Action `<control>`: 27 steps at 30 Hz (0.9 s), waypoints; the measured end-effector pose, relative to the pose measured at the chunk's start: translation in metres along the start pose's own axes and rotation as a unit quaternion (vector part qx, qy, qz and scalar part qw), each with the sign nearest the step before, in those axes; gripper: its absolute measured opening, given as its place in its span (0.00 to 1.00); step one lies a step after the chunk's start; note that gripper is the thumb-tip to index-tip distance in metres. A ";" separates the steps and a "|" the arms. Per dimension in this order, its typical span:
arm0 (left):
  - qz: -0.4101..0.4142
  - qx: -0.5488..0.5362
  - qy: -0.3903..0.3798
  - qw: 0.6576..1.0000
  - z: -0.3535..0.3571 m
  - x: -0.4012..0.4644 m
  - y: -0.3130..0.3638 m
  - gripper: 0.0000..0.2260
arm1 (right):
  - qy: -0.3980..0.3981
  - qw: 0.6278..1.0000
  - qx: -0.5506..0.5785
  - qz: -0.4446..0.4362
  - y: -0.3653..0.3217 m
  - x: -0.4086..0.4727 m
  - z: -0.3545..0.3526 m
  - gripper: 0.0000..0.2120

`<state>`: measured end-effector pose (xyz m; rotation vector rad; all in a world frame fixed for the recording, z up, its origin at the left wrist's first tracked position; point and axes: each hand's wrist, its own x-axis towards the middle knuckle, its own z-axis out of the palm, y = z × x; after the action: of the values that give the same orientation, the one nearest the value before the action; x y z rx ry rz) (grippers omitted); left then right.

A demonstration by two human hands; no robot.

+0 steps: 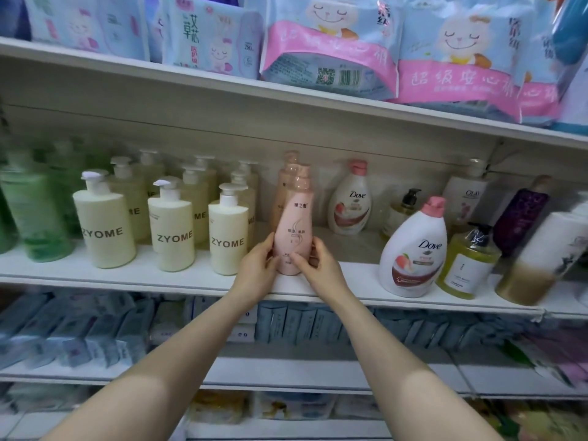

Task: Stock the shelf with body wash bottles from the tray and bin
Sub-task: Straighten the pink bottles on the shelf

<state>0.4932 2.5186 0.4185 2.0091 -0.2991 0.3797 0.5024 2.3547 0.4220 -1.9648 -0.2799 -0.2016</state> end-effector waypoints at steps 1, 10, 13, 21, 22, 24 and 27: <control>0.003 -0.002 0.000 1.000 0.000 0.000 0.000 0.24 | 0.001 1.000 0.003 0.000 0.000 0.000 0.000 0.25; 0.008 -0.035 0.022 0.999 0.003 -0.002 -0.007 0.24 | 0.000 1.000 0.029 0.008 -0.003 0.000 0.000 0.26; 0.006 -0.043 0.028 0.999 0.004 -0.002 -0.010 0.24 | -0.003 0.999 0.036 0.009 -0.002 0.002 0.000 0.26; 0.006 -0.031 0.054 0.998 0.009 -0.003 -0.008 0.24 | -0.021 0.998 0.057 0.020 -0.004 0.001 -0.004 0.25; 0.008 -0.029 0.061 0.998 0.010 -0.004 -0.007 0.24 | -0.026 0.998 0.058 0.022 -0.004 0.001 -0.005 0.25; 0.014 -0.022 0.086 0.996 0.013 -0.007 -0.004 0.23 | -0.040 0.998 0.047 0.017 -0.006 0.001 -0.008 0.26; 0.024 0.017 0.169 0.985 0.020 -0.019 0.007 0.22 | -0.046 0.998 0.031 -0.003 -0.009 -0.001 -0.016 0.29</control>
<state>0.4755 2.4987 0.4083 1.9331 -0.1286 0.7486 0.4981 2.3431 0.4363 -1.9155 -0.3482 -0.1058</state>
